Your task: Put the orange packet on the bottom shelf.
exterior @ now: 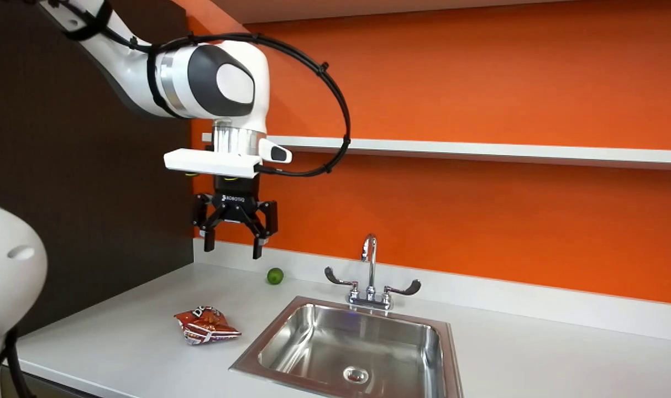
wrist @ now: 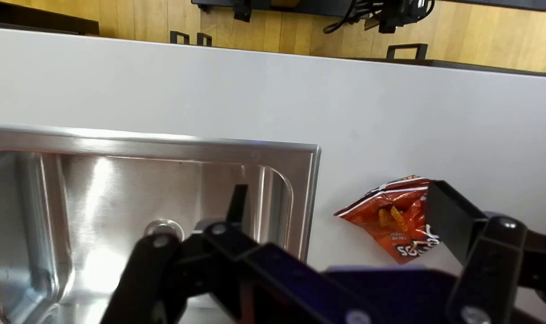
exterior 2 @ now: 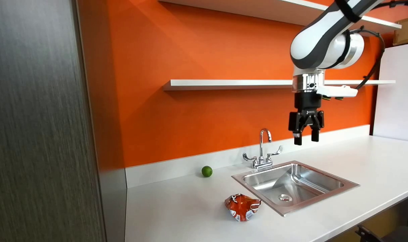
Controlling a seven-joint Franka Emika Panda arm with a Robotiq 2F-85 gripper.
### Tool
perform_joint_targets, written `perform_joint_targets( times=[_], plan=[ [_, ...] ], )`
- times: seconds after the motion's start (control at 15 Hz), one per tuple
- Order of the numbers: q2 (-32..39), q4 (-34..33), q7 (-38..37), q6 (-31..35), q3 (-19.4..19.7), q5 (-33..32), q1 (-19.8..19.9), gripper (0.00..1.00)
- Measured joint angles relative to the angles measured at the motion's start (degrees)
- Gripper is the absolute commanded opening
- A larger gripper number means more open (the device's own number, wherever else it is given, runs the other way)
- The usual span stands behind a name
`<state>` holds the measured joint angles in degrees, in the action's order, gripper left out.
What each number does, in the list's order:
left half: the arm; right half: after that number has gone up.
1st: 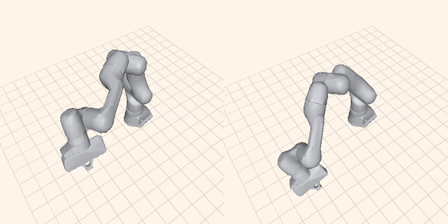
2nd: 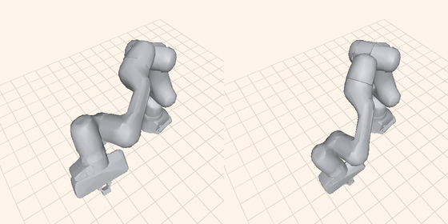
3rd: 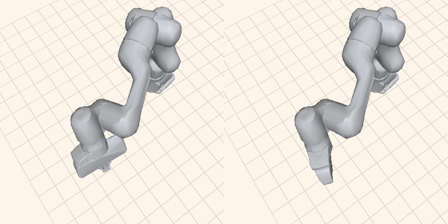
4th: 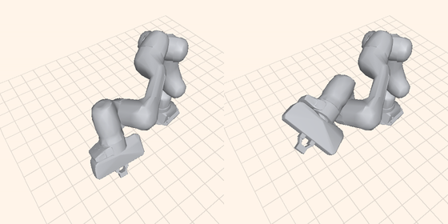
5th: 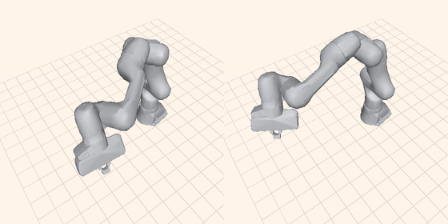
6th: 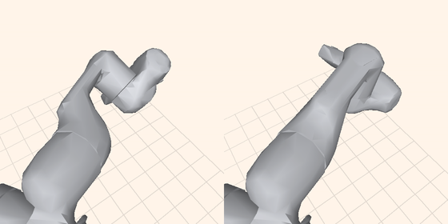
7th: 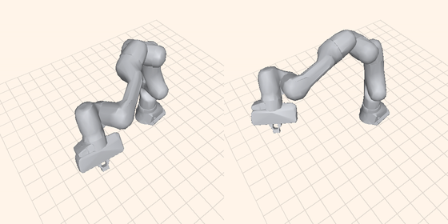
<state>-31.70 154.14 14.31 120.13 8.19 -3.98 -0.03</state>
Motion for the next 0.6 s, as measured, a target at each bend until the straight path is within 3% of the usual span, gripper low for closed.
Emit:
perform_joint_targets(
  times=[0.6],
  plan=[
    [7.8,0.6,0.5,7.0,-4.9,4.2,-9.3,1.0]
  ],
)
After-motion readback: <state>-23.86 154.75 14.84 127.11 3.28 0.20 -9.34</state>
